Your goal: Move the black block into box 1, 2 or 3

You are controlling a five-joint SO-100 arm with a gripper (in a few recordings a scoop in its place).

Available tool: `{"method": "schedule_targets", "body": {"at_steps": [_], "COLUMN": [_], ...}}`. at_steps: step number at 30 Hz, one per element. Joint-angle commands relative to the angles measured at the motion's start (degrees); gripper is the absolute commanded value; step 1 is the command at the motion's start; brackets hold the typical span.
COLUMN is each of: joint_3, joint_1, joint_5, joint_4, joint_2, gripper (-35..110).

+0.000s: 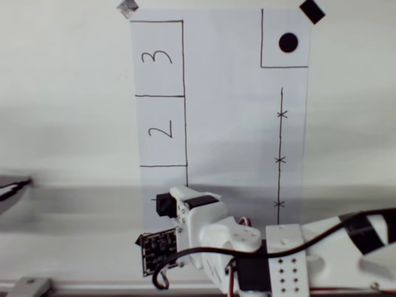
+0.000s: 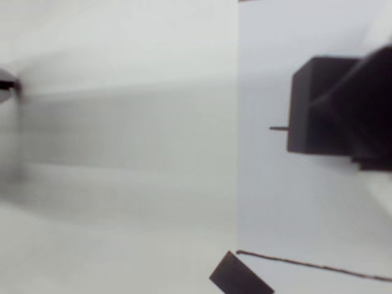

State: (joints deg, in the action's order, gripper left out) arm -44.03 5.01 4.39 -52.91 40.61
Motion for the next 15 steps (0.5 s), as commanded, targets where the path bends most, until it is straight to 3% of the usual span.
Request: {"method": "schedule_targets", "body": {"at_steps": [1, 15], "joint_3": [4.0, 4.7], "joint_1": [0.4, 0.6], "joint_5": [0.1, 0.0], "joint_4": [0.4, 0.4], "joint_2": [1.7, 1.9], "gripper": [8, 24]}}
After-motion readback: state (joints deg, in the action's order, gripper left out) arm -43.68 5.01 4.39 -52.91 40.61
